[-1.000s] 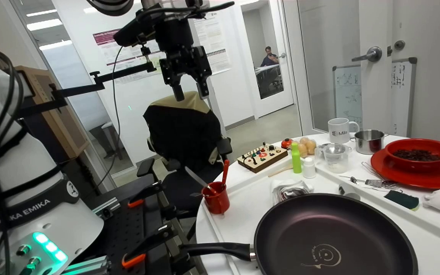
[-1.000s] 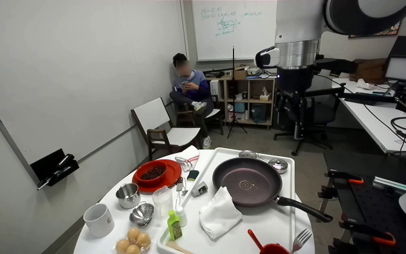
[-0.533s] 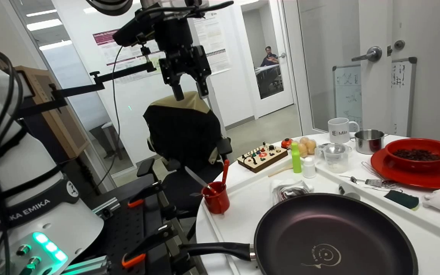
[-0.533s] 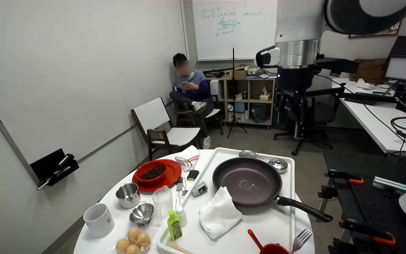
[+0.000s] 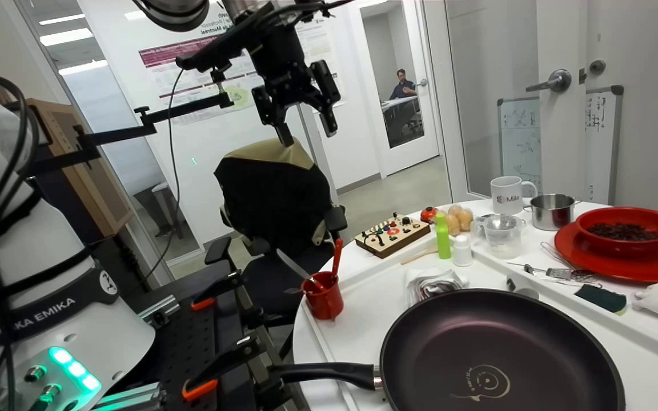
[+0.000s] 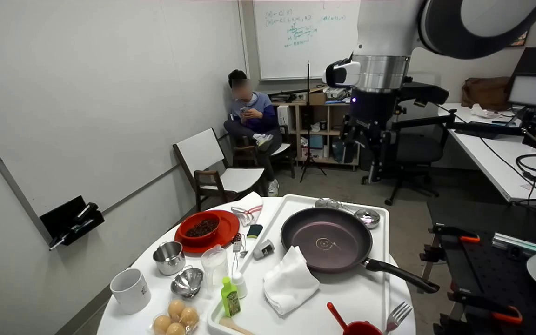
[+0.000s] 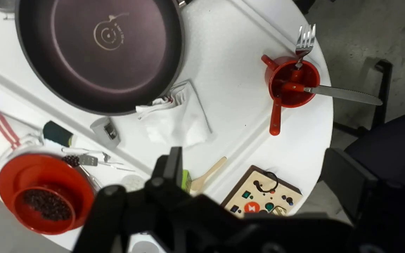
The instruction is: Use the cloth to wipe the frying pan.
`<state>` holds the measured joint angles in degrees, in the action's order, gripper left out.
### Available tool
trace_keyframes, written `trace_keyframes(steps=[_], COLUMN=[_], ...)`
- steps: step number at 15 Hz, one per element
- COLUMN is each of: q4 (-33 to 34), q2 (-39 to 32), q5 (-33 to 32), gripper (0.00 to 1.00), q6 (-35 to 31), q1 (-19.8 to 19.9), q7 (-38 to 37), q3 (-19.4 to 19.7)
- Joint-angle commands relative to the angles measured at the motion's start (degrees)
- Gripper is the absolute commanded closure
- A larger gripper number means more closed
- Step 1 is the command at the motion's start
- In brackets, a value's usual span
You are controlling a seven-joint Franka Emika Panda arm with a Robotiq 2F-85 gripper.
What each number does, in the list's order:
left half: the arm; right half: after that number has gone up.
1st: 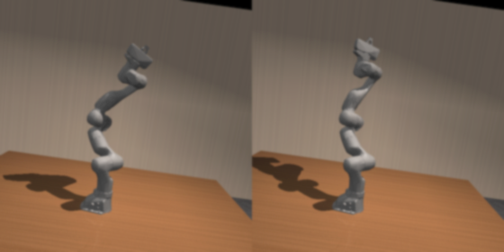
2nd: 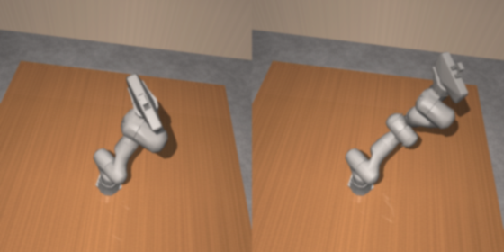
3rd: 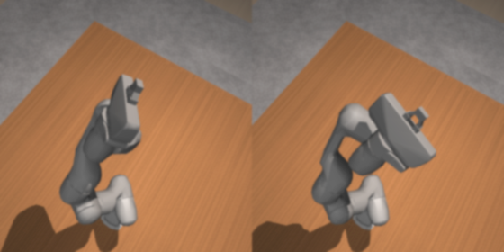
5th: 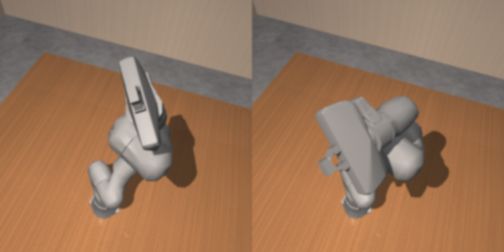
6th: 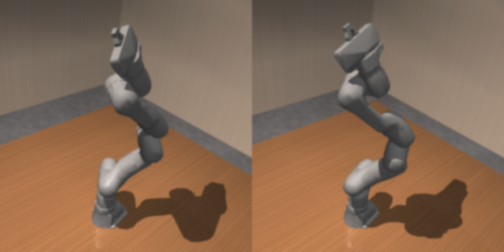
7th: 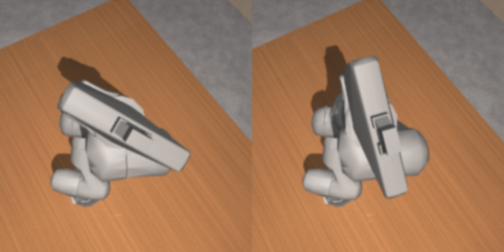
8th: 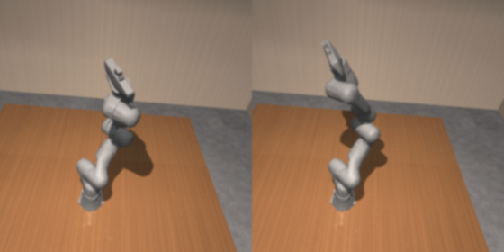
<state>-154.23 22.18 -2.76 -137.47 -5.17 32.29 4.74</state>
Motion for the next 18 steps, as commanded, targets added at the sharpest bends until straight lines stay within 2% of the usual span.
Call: trace_keyframes(steps=[1, 4, 6, 14, 16, 18], q4=[3.0, 5.18, 7.08, 14.56, 15.52, 13.78], q2=[-5.72, -11.16, -15.11, -27.45, -28.64, -27.01], q5=[0.19, 1.64, 1.9, 0.85, 0.37, 0.27], gripper=[0.0, 0.0, 0.0, 0.0, 0.0, 0.0], q6=[-4.59, -9.73, -12.14, -14.16, -13.94, -13.47], q1=[-2.41, -2.41, -1.34, 3.87, 4.89, 5.64], q7=[10.84, 17.7, 19.4, 18.55, 18.19, 17.79], q3=[2.21, 3.02, 2.89, -0.01, -0.91, -1.68])
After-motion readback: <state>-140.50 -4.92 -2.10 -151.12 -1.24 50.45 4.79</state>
